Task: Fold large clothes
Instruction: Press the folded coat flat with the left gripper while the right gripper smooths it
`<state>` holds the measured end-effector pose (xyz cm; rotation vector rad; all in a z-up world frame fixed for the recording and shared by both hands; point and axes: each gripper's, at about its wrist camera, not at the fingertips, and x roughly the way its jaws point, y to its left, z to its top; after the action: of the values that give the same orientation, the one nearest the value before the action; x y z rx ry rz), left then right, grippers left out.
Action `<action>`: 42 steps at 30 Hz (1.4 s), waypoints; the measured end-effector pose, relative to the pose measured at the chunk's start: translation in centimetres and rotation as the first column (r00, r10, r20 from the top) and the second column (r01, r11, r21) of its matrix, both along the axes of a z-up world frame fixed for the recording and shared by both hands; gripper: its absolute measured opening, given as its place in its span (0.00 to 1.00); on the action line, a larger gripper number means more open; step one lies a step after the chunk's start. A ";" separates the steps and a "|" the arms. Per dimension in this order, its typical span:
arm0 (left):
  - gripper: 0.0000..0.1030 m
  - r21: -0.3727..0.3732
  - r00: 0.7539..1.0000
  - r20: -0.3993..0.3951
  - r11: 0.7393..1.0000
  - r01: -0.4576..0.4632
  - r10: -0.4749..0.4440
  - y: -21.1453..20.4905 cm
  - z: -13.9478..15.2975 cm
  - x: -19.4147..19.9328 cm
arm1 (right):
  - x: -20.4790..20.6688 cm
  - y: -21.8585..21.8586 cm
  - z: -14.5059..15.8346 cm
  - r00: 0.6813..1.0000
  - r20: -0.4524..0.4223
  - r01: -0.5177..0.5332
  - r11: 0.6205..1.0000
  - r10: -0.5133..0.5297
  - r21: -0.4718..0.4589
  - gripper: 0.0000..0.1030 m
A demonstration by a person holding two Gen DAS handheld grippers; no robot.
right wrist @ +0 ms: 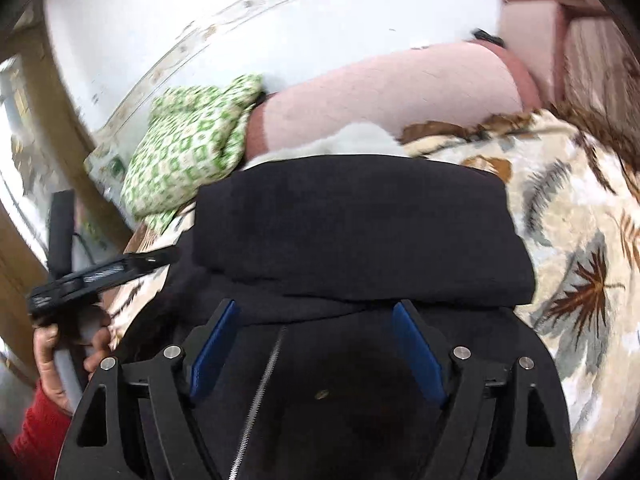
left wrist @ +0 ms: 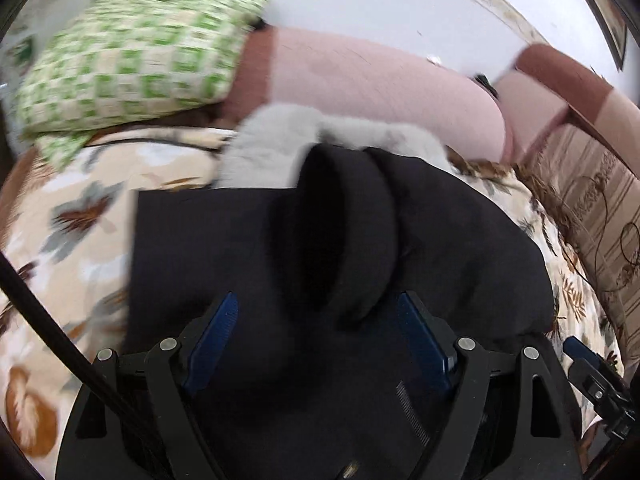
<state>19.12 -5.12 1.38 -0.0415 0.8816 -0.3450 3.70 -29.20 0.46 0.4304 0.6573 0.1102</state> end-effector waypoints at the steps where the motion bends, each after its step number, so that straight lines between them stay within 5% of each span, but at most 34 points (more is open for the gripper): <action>1: 0.79 -0.011 1.000 -0.017 1.000 0.018 -0.018 -0.9 -0.5 0.9 | 0.1 -0.7 -0.1 1.000 -0.004 0.021 1.000 -0.020 0.006 0.81; 3: 0.56 -0.036 0.997 -0.068 0.999 0.040 -0.042 -2.1 -1.6 2.2 | 0.4 -1.8 -0.1 0.998 -0.005 0.062 0.998 -0.062 0.007 0.81; 4: 0.21 -0.042 0.993 -0.110 0.998 0.038 -0.042 -2.6 -2.2 2.8 | 0.4 -2.3 -0.1 0.997 -0.006 0.083 0.997 -0.083 0.008 0.81; 5: 0.12 -0.044 0.987 -0.158 0.999 0.019 -0.025 -2.9 -2.8 3.5 | 0.5 -3.1 -0.2 0.994 -0.013 0.108 0.994 -0.108 0.011 0.81; 10: 0.06 -0.079 0.993 -0.112 0.996 -0.046 0.037 -1.8 -0.2 1.8 | 0.2 -5.9 -0.9 0.980 -0.048 0.195 0.977 -0.191 0.086 0.81; 17: 0.06 -0.049 0.987 0.046 0.987 -0.150 0.152 6.3 6.0 -2.2 | -0.3 -6.2 -0.6 0.977 -0.050 0.211 0.967 -0.206 0.142 0.81; 26: 0.09 0.018 0.955 -0.057 0.957 -0.291 0.291 10.8 0.8 -0.4 | 0.8 -4.5 -1.0 0.985 -0.070 0.165 0.981 -0.159 0.099 0.81; 30: 0.13 0.125 0.940 -0.056 0.937 -0.327 0.335 10.7 -2.3 0.9 | 1.6 -3.5 -1.7 0.987 -0.089 0.136 0.989 -0.131 0.059 0.81; 35: 0.49 0.183 0.921 -0.039 0.909 -0.374 0.387 11.8 -3.2 0.8 | 2.7 -3.1 -3.0 0.983 -0.141 0.126 0.991 -0.121 0.033 0.81; 42: 0.64 0.072 0.919 -0.026 0.917 -0.391 0.394 13.5 -0.1 -4.1 | 2.0 -2.0 -1.8 0.986 -0.085 0.142 0.989 -0.145 -0.037 0.81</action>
<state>14.97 8.35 1.26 -0.1641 0.9009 0.0622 5.70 -31.24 -1.33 0.4536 0.7108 -0.0561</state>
